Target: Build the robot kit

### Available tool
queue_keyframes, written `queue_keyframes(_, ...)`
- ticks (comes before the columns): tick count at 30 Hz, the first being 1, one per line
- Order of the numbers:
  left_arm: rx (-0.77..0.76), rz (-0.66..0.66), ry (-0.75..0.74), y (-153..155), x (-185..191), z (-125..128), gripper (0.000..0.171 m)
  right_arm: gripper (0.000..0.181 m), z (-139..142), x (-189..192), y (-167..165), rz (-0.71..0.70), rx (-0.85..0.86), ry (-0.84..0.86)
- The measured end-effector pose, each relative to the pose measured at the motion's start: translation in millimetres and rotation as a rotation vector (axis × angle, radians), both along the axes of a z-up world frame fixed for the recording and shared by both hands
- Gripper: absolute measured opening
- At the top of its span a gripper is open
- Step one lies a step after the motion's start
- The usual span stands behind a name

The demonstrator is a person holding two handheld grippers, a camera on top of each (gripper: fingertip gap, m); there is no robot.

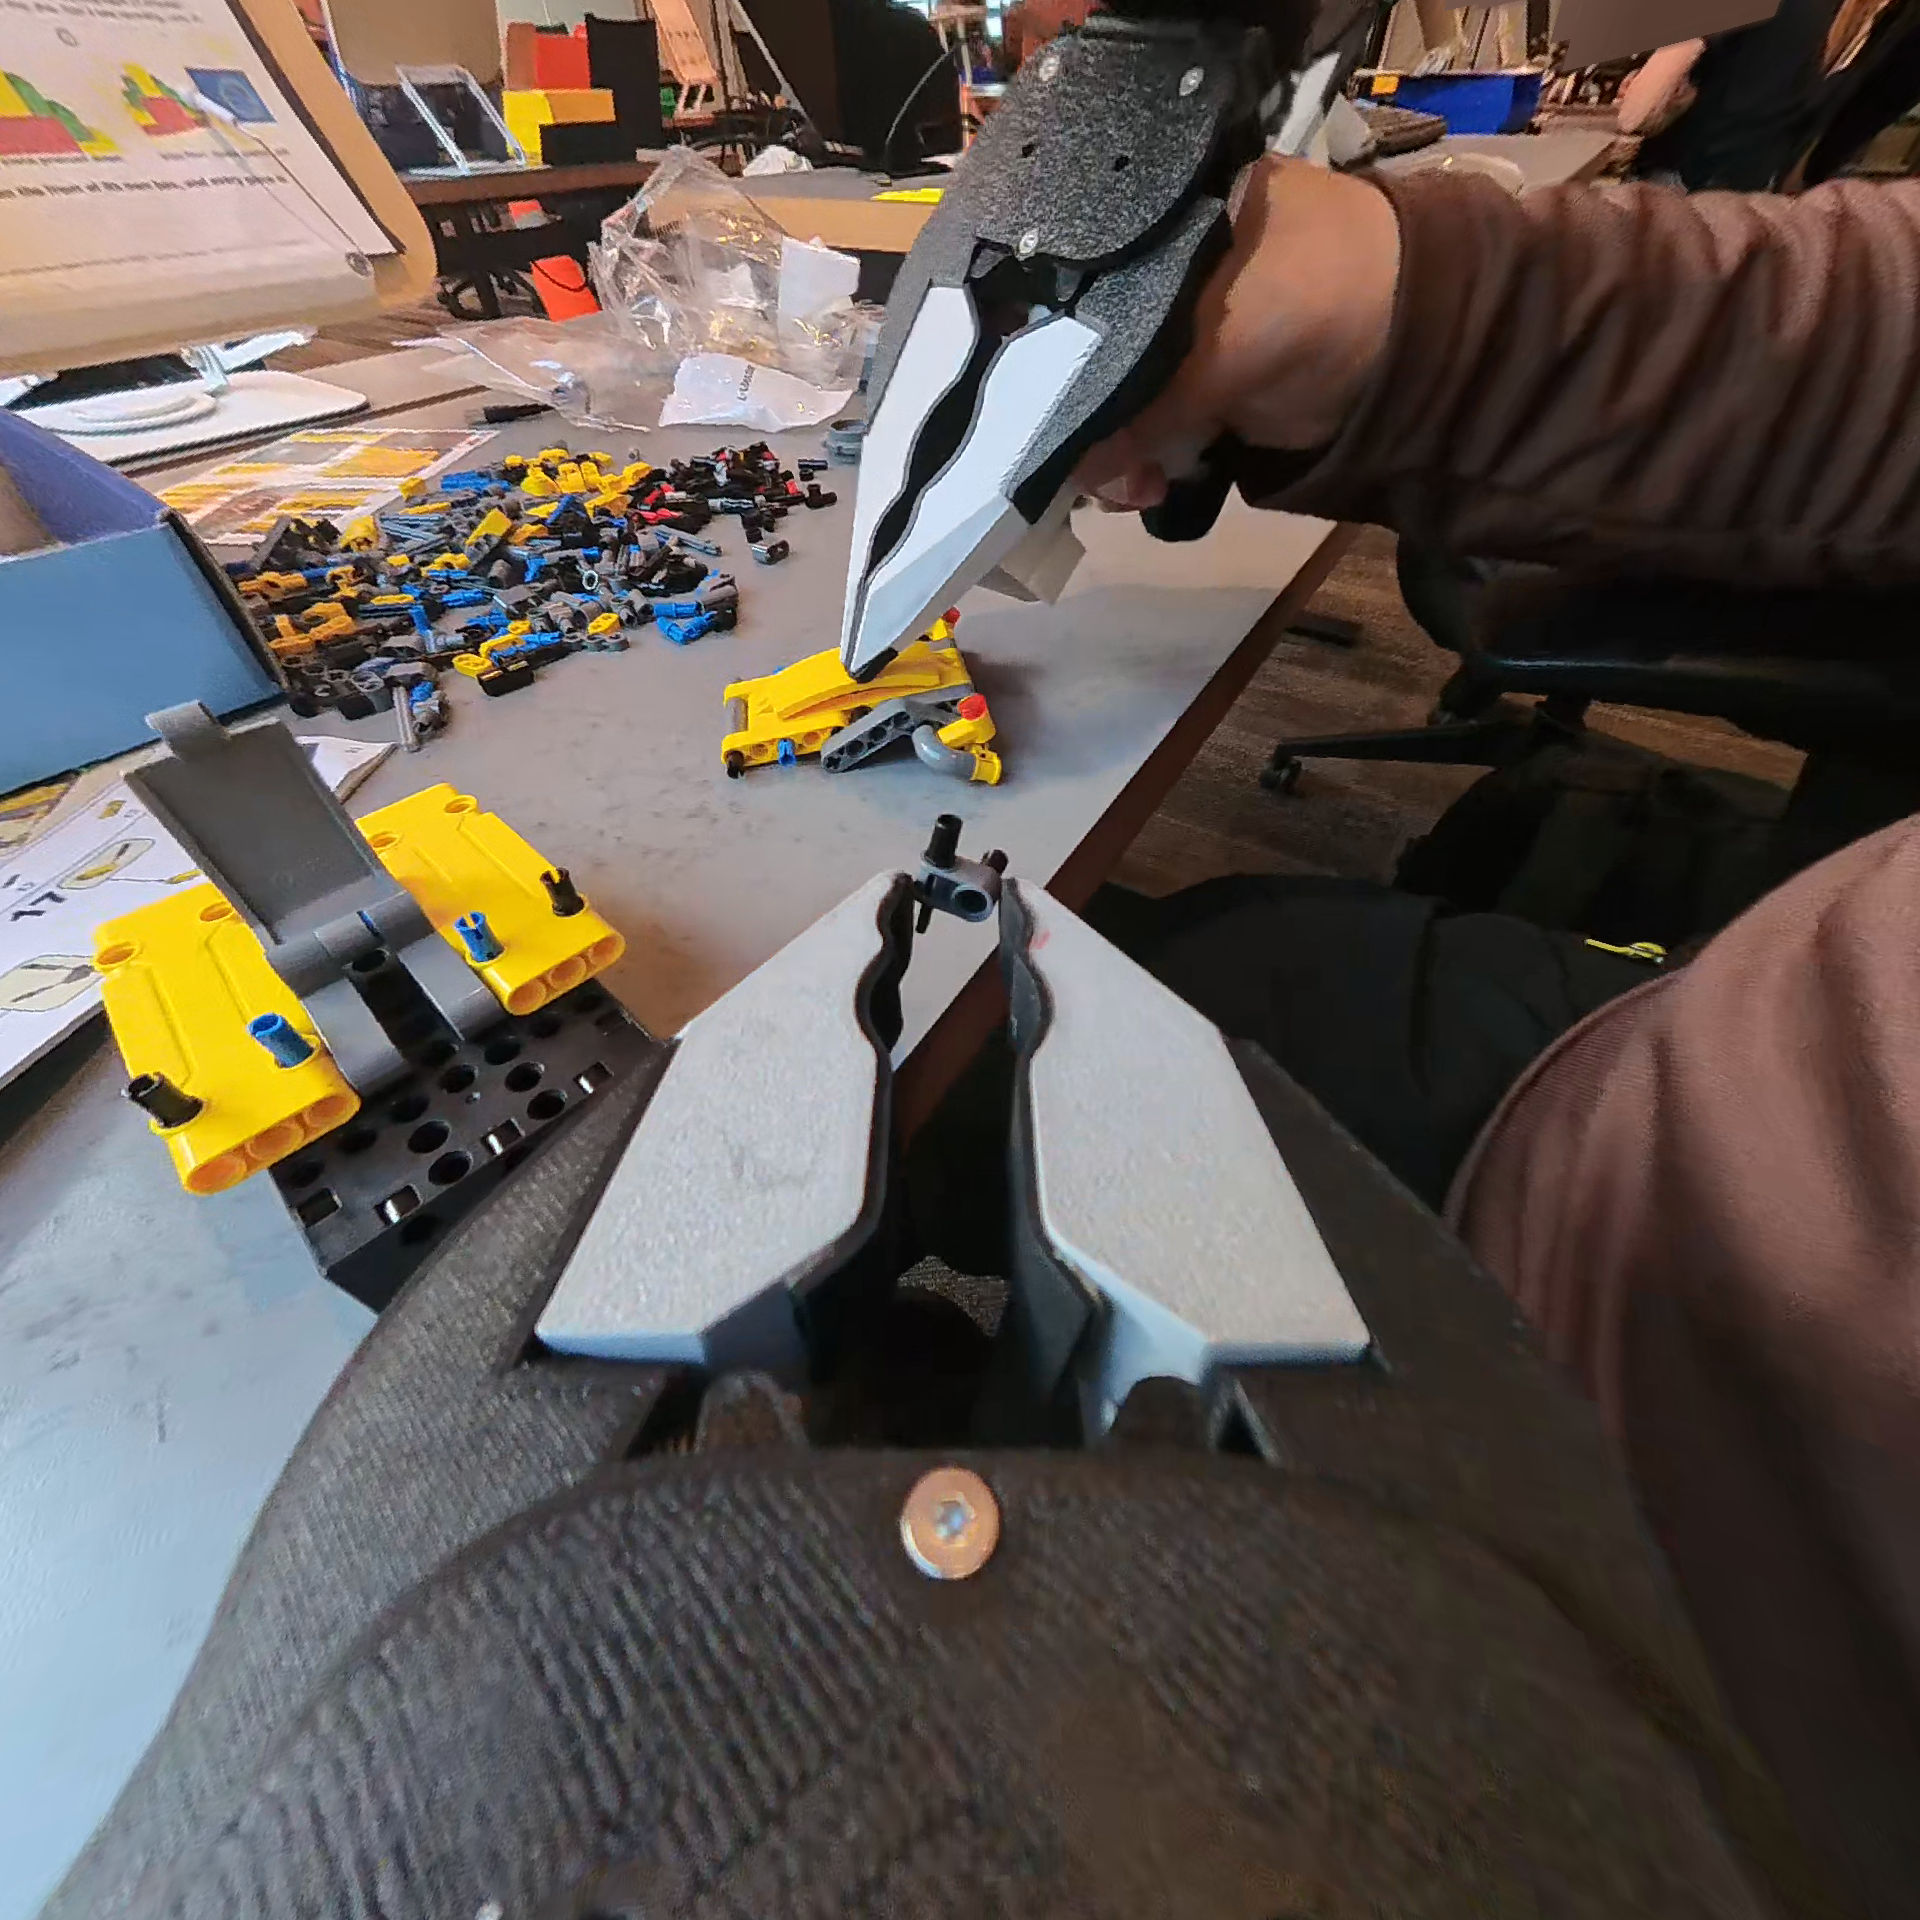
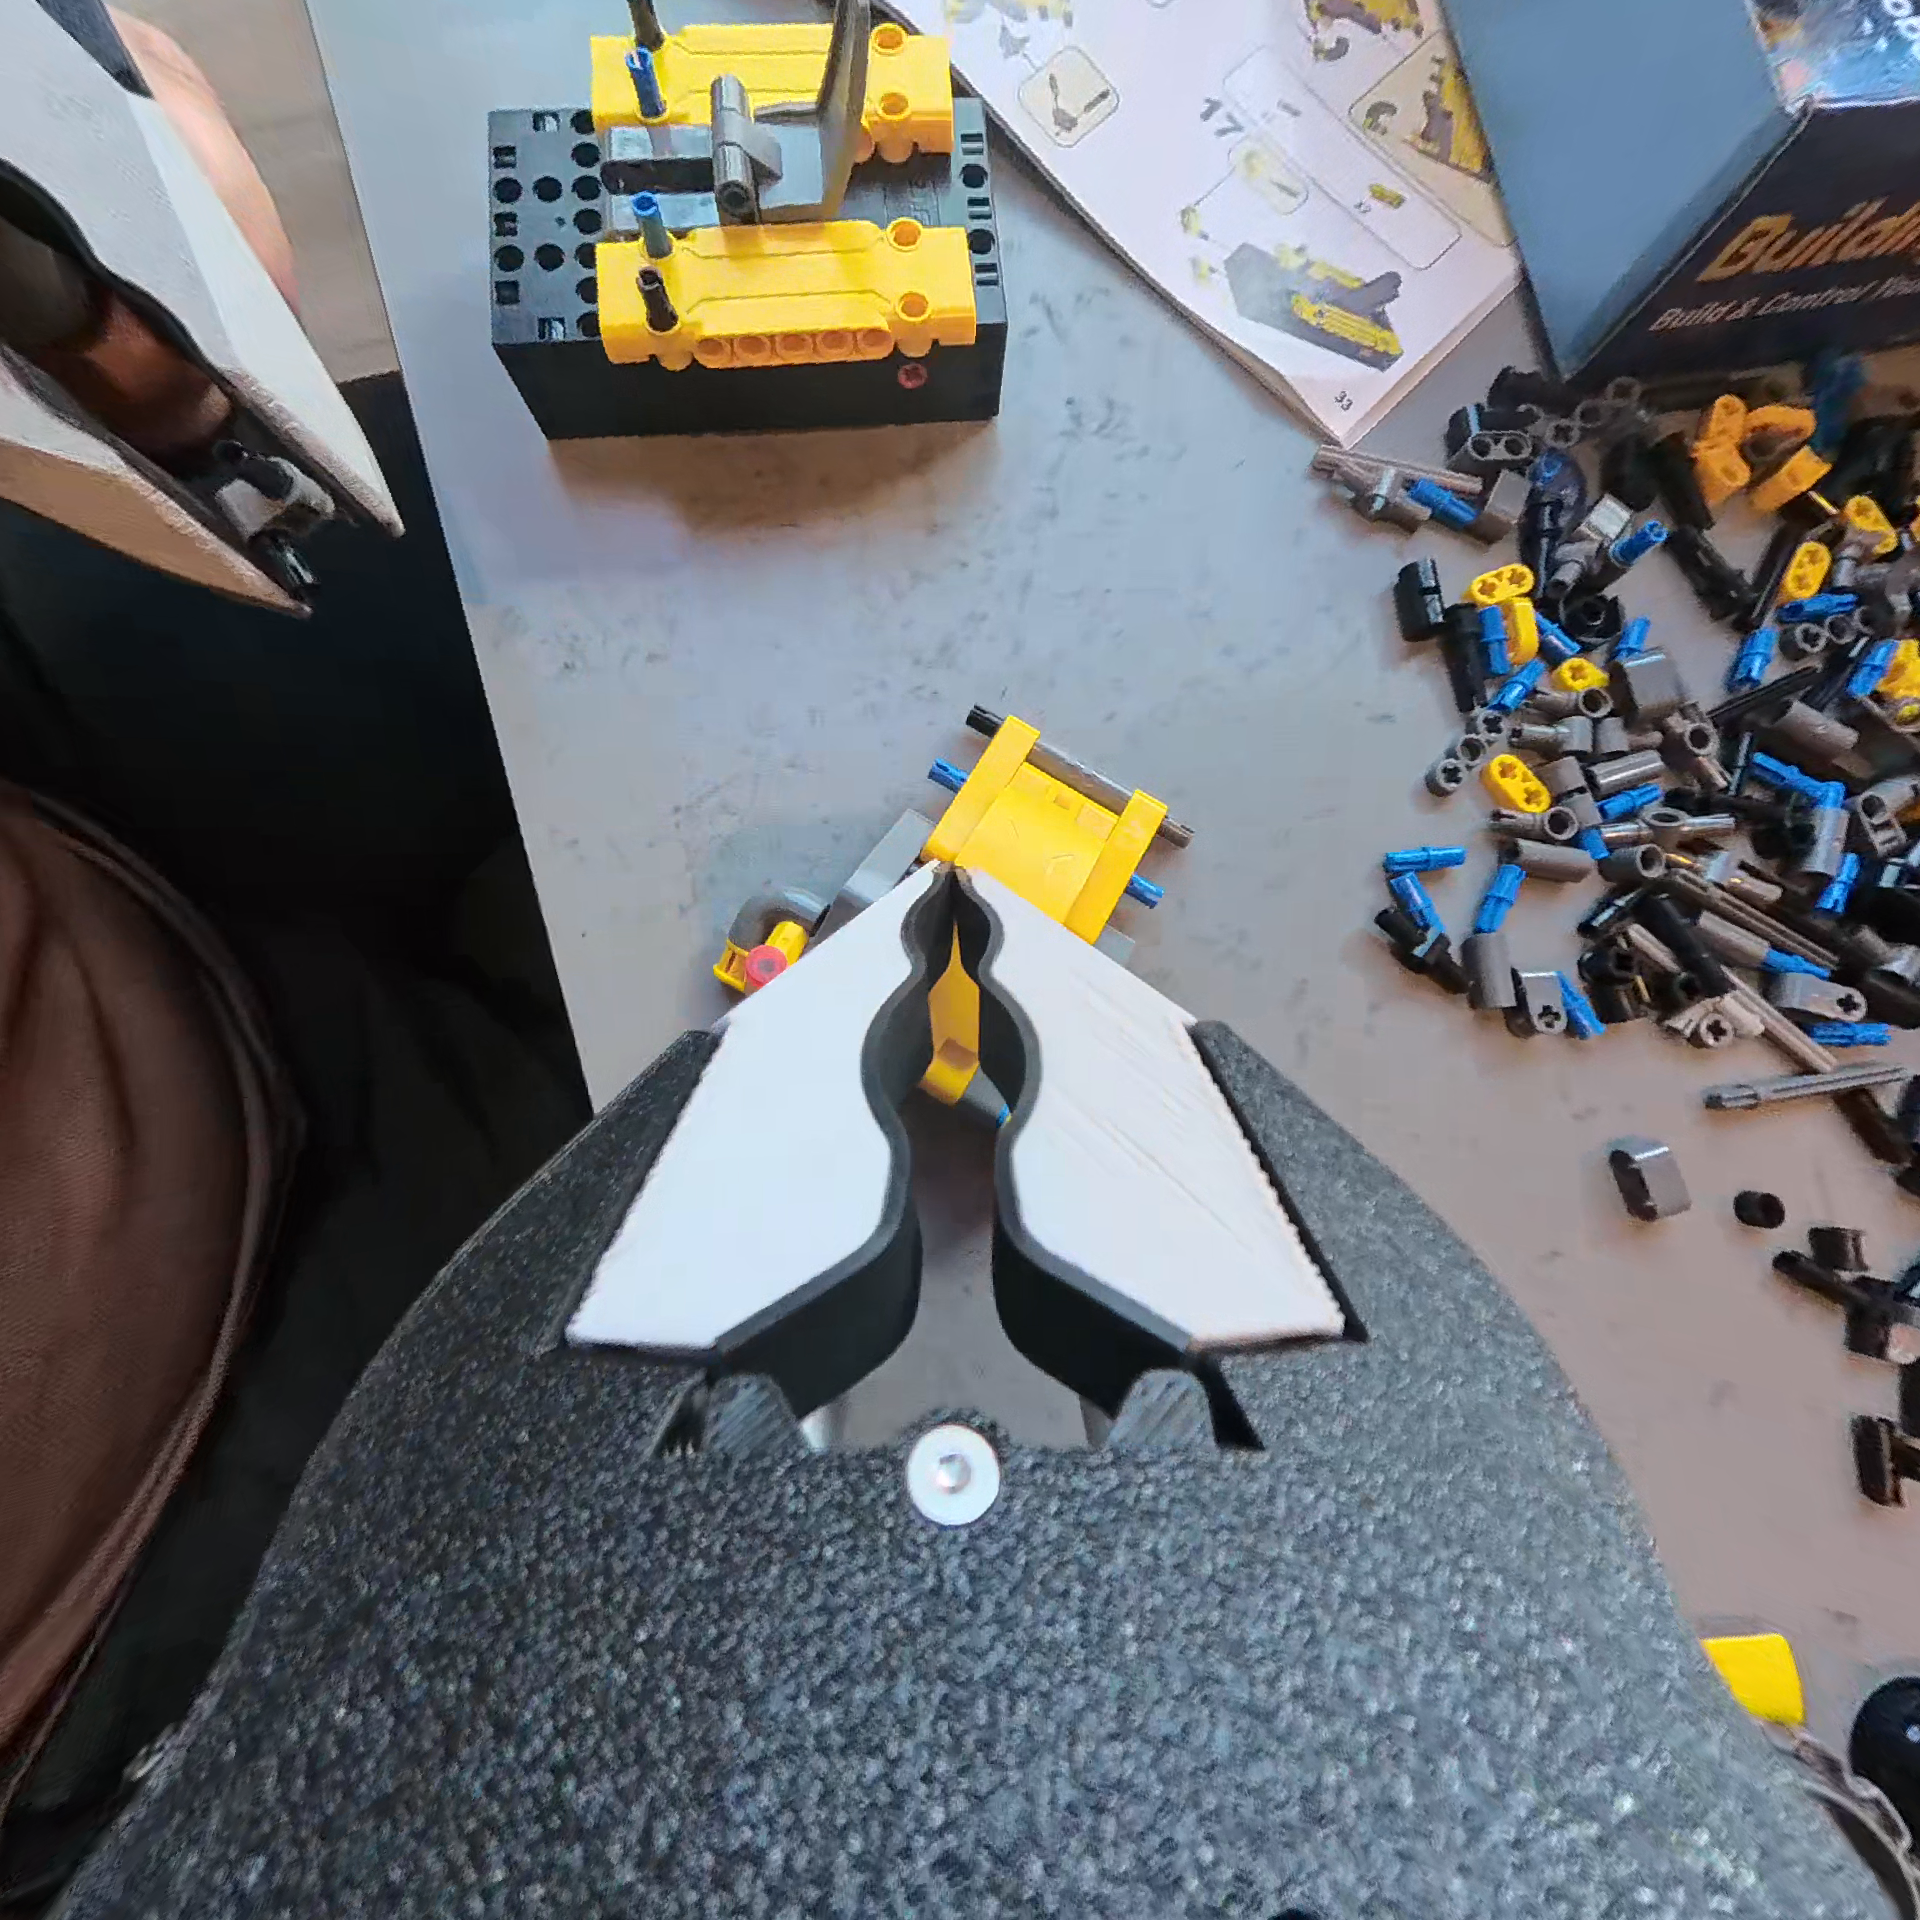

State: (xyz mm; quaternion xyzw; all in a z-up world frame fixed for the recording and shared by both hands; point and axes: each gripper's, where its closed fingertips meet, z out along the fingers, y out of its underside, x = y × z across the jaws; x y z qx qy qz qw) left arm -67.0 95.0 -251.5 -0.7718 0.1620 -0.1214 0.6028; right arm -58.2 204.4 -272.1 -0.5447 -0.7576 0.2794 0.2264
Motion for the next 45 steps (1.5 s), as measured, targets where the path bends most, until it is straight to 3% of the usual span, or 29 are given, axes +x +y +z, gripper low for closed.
queue_keyframes(5, -0.019, 0.039, -0.006, 11, 5, 3, 0.014, 0.000, 0, 0, 0, 0.013, 0.022, -0.040)
queue_keyframes(16, -0.298, 0.110, -0.013, 70, 19, -24, 0.014, 0.000, 0, -1, 0, 0.014, -0.111, 0.031)
queue_keyframes(26, -0.486, 0.083, 0.031, 77, 16, -37, 0.014, 0.000, 0, -2, 0, 0.097, -0.091, 0.025)
queue_keyframes(34, -0.510, 0.094, 0.065, 75, 11, -37, 0.014, 0.000, 0, -2, 0, 0.102, -0.104, 0.047)
queue_keyframes(45, -0.341, 0.176, -0.015, 80, 13, -27, 0.014, 0.000, 0, -3, 0, 0.105, -0.104, 0.060)
